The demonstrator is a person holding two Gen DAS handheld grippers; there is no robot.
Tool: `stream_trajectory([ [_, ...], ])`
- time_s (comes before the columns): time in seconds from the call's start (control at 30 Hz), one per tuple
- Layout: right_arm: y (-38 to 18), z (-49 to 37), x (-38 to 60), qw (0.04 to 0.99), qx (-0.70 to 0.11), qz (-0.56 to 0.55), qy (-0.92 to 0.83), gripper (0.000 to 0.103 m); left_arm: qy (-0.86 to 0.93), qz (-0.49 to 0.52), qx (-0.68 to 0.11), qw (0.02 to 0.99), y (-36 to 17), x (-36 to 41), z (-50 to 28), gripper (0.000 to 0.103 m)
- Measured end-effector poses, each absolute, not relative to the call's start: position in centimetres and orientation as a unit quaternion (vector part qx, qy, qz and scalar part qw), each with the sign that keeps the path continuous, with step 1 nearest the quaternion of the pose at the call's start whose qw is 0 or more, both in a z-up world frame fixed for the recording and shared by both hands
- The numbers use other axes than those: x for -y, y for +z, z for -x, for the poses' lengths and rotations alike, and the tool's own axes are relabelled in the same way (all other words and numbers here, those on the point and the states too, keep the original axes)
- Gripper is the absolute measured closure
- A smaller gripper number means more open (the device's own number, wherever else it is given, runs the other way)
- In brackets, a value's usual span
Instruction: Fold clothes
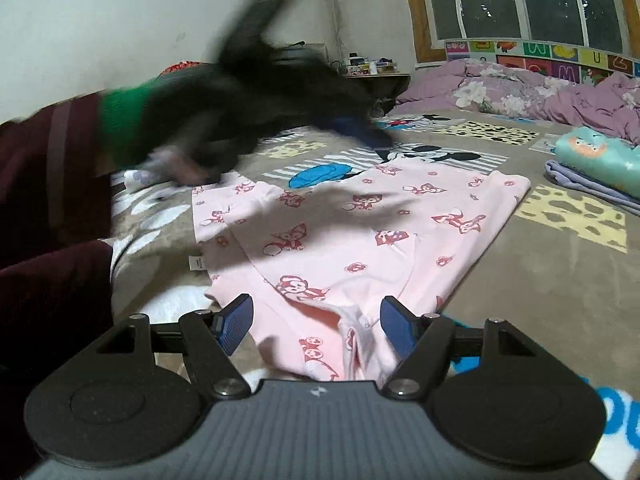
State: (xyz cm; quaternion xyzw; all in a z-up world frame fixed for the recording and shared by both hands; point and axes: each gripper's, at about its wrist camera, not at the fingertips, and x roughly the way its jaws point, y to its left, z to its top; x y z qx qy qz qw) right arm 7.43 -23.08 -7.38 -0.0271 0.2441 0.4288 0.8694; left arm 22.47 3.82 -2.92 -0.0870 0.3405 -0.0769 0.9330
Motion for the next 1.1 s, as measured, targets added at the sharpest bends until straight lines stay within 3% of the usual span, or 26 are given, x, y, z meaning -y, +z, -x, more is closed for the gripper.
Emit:
stream_trajectory([
  [0.07,-7.3,-7.1,22.8,0.869,-0.242,0.038,0.429,0.033,-0.046,0.109,-0.337,0.934,-2.8,-6.6,-19.3,0.074],
  [0.2,-7.5,-6.7,22.2,0.872,-0.242,0.058,0.422,0.033,0.007,0.161,-0.334,0.929,-2.9,-11.8,-13.9,0.057],
  [0.6,-8.3,-5.9,22.3,0.885,-0.242,0.07,0.392,0.033,0.059,0.298,-0.349,0.887,-8.3,-15.6,-12.5,0.059],
  [0.7,-8.4,-6.0,22.4,0.887,-0.242,0.067,0.389,0.033,0.062,0.317,-0.341,0.883,-8.8,-15.3,-12.5,0.068],
  [0.87,-8.5,-6.1,22.5,0.887,-0.242,0.062,0.389,0.033,0.051,0.358,-0.328,0.873,-9.2,-15.7,-11.5,0.069],
  [0.97,-8.5,-6.2,22.5,0.887,-0.241,0.061,0.39,0.033,0.06,0.381,-0.321,0.865,-9.9,-15.9,-11.3,0.078],
  [1.03,-8.5,-6.2,22.5,0.887,-0.241,0.061,0.39,0.033,0.057,0.377,-0.32,0.867,-9.8,-15.6,-11.5,0.096],
  [1.1,-8.4,-6.1,22.6,0.888,-0.236,0.061,0.391,0.033,0.057,0.355,-0.312,0.879,-9.1,-15.0,-11.7,0.102],
])
